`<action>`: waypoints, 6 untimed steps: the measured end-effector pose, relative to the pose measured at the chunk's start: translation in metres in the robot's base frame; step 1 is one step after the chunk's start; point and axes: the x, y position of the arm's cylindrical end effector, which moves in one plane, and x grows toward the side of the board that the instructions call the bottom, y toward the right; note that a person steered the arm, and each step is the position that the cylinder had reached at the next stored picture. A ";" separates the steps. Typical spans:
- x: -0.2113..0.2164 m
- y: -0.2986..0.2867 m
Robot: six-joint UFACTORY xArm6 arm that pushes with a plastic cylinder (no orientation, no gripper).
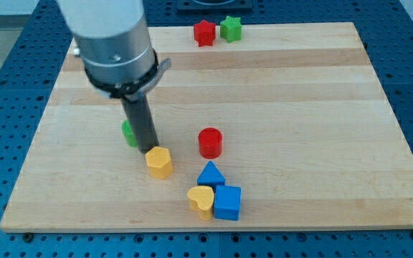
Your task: Push the green circle into red star
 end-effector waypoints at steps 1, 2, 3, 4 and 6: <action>-0.044 -0.035; -0.025 -0.041; 0.012 -0.053; -0.006 -0.075; -0.119 -0.049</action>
